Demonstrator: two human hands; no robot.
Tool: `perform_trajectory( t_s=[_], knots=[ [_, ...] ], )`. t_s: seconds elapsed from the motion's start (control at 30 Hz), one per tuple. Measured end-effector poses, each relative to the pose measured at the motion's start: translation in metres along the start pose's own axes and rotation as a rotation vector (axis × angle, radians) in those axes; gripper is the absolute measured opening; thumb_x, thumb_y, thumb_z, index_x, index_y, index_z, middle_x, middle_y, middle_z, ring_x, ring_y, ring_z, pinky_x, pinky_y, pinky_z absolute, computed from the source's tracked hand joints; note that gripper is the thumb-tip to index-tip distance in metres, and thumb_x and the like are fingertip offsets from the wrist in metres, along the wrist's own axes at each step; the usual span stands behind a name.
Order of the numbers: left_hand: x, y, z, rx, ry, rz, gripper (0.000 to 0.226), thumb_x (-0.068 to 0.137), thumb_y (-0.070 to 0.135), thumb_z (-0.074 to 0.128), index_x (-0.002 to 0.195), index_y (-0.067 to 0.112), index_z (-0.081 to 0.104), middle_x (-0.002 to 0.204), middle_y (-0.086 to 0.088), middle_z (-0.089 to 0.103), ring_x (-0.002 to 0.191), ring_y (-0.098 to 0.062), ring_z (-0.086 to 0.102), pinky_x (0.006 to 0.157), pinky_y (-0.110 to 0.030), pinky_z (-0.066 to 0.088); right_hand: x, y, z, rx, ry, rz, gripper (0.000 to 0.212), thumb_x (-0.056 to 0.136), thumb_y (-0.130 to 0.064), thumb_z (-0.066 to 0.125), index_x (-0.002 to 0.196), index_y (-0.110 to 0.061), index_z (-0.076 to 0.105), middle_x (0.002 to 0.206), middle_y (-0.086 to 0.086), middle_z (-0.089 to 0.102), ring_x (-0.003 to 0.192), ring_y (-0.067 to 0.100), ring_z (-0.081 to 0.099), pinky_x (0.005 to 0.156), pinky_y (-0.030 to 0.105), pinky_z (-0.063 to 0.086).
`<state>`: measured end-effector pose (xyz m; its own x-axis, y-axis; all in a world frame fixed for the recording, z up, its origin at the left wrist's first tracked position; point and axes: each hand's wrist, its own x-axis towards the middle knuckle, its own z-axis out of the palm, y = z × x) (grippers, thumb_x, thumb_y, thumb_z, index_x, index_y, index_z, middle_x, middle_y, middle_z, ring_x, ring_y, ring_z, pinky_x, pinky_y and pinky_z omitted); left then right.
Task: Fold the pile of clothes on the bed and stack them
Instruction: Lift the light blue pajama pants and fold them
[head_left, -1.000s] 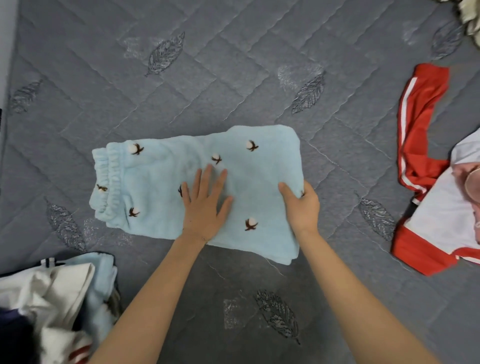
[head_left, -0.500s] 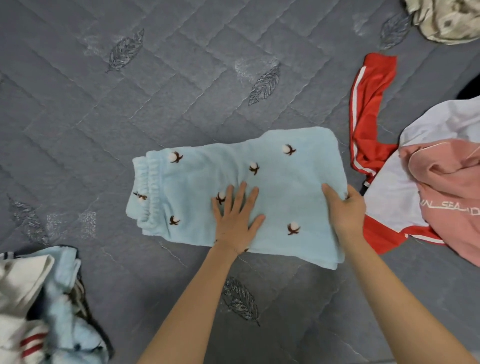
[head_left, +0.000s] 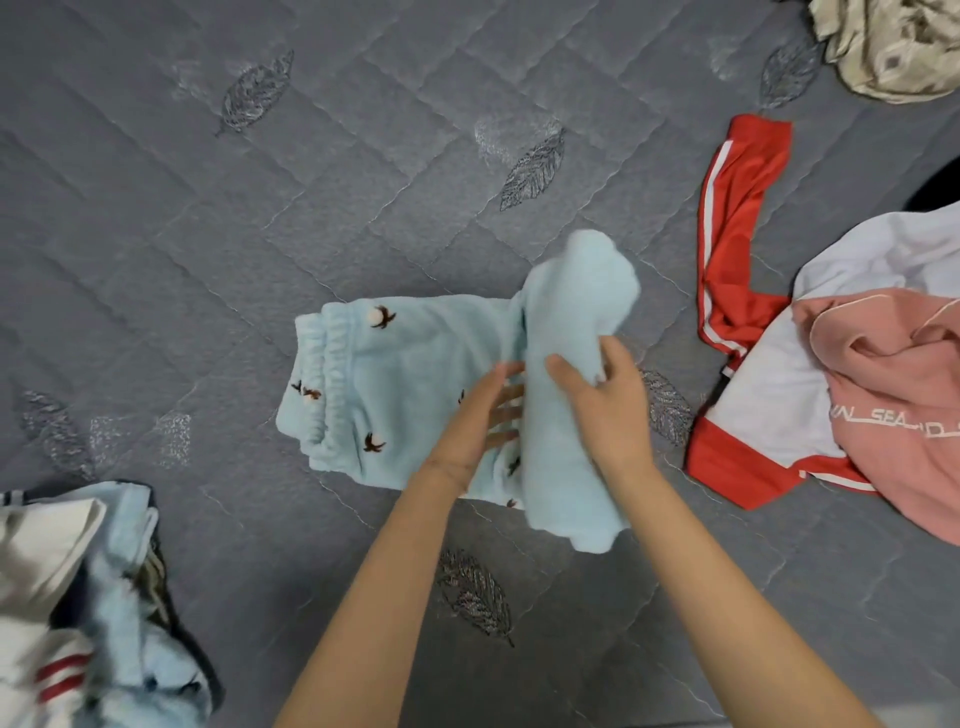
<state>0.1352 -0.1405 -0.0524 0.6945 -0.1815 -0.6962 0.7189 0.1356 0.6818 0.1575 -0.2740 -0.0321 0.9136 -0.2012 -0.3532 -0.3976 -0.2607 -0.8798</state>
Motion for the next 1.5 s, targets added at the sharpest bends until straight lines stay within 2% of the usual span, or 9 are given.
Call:
perform_trajectory(
  t_s=[0.23, 0.4, 0.53, 0.7, 0.83, 1.03, 1.17, 1.33, 1.5],
  knots=[
    [-0.017, 0.005, -0.135, -0.309, 0.096, -0.069, 0.075, 0.075, 0.077, 0.048, 0.125, 0.022, 0.061, 0.131, -0.017, 0.053, 0.121, -0.035, 0.047, 0.109, -0.054, 0.028, -0.021, -0.045, 0.102, -0.123, -0.32, -0.149, 0.032, 0.085, -0.033, 0.068, 0.112, -0.019, 0.058, 0.104, -0.005, 0.066, 0.096, 0.014, 0.06, 0.09, 0.033, 0.045],
    [-0.032, 0.014, -0.185, -0.195, 0.322, 0.073, 0.054, 0.094, 0.064, 0.026, 0.109, 0.026, 0.062, 0.093, -0.002, 0.066, 0.077, -0.014, 0.061, 0.068, -0.027, 0.046, -0.025, -0.027, 0.166, -0.426, -0.531, -0.271, 0.041, 0.096, -0.04, 0.051, 0.131, -0.02, 0.05, 0.116, -0.005, 0.063, 0.125, 0.018, 0.042, 0.115, 0.043, 0.009],
    [-0.026, 0.006, -0.184, 0.17, 0.5, 0.322, 0.052, 0.091, 0.047, 0.056, 0.135, 0.021, 0.046, 0.139, -0.003, 0.049, 0.12, -0.009, 0.052, 0.099, -0.028, 0.044, -0.012, 0.0, 0.172, -0.527, -0.807, -0.443, 0.043, 0.1, -0.016, 0.036, 0.143, -0.013, 0.041, 0.126, -0.003, 0.061, 0.131, 0.016, 0.04, 0.119, 0.036, -0.001],
    [-0.008, -0.026, -0.151, 1.163, 0.806, 0.422, 0.059, 0.096, 0.047, 0.039, 0.15, 0.026, 0.025, 0.155, -0.013, 0.024, 0.14, -0.033, 0.028, 0.114, -0.053, 0.021, 0.016, 0.022, 0.148, -0.662, -0.291, -0.801, 0.041, 0.09, -0.019, 0.046, 0.128, -0.012, 0.058, 0.141, 0.012, 0.049, 0.138, 0.033, 0.029, 0.117, 0.049, 0.01],
    [0.004, -0.058, -0.176, 1.239, 0.837, 0.239, 0.063, 0.095, 0.061, 0.023, 0.151, 0.036, 0.013, 0.157, -0.013, 0.02, 0.141, -0.038, 0.023, 0.113, -0.06, 0.017, 0.037, 0.036, 0.146, -0.971, -0.327, -0.684, 0.062, 0.093, -0.06, 0.033, 0.149, -0.034, 0.03, 0.16, 0.008, 0.014, 0.147, 0.033, 0.003, 0.117, 0.05, -0.007],
    [0.013, -0.065, -0.196, 1.147, 0.751, 0.193, 0.067, 0.09, 0.066, 0.017, 0.148, 0.042, -0.005, 0.156, -0.011, 0.022, 0.139, -0.035, 0.029, 0.113, -0.058, 0.02, 0.049, 0.038, 0.165, -1.206, -0.535, -0.545, 0.076, 0.08, -0.075, 0.002, 0.149, -0.042, -0.007, 0.16, 0.006, -0.015, 0.146, 0.028, -0.018, 0.115, 0.052, -0.014],
    [-0.001, -0.053, -0.194, 0.899, 0.758, 0.223, 0.079, 0.088, 0.069, 0.034, 0.148, 0.041, -0.01, 0.154, -0.001, 0.029, 0.136, -0.025, 0.036, 0.112, -0.048, 0.028, 0.067, 0.014, 0.154, -0.98, -0.382, -0.521, 0.084, 0.081, -0.078, 0.032, 0.151, -0.04, 0.008, 0.162, 0.003, -0.001, 0.148, 0.026, -0.005, 0.117, 0.051, -0.006],
    [-0.006, -0.047, -0.199, 0.349, 0.666, 0.109, 0.069, 0.07, 0.076, 0.059, 0.13, 0.047, 0.041, 0.125, 0.02, 0.055, 0.114, -0.004, 0.054, 0.099, -0.038, 0.046, 0.092, 0.004, 0.143, -0.627, -0.596, -0.039, 0.099, 0.075, -0.068, 0.064, 0.151, -0.043, 0.006, 0.158, -0.011, 0.021, 0.144, 0.017, 0.022, 0.114, 0.038, 0.023],
    [0.005, -0.023, -0.216, 0.391, 0.541, -0.045, 0.058, 0.072, 0.063, 0.07, 0.113, 0.026, 0.053, 0.105, 0.009, 0.062, 0.094, -0.008, 0.06, 0.069, -0.022, 0.047, 0.071, 0.001, 0.12, -0.372, -0.677, 0.185, 0.06, 0.076, -0.05, 0.075, 0.13, -0.041, 0.049, 0.126, -0.019, 0.059, 0.117, 0.007, 0.056, 0.088, 0.023, 0.046]
  ],
)
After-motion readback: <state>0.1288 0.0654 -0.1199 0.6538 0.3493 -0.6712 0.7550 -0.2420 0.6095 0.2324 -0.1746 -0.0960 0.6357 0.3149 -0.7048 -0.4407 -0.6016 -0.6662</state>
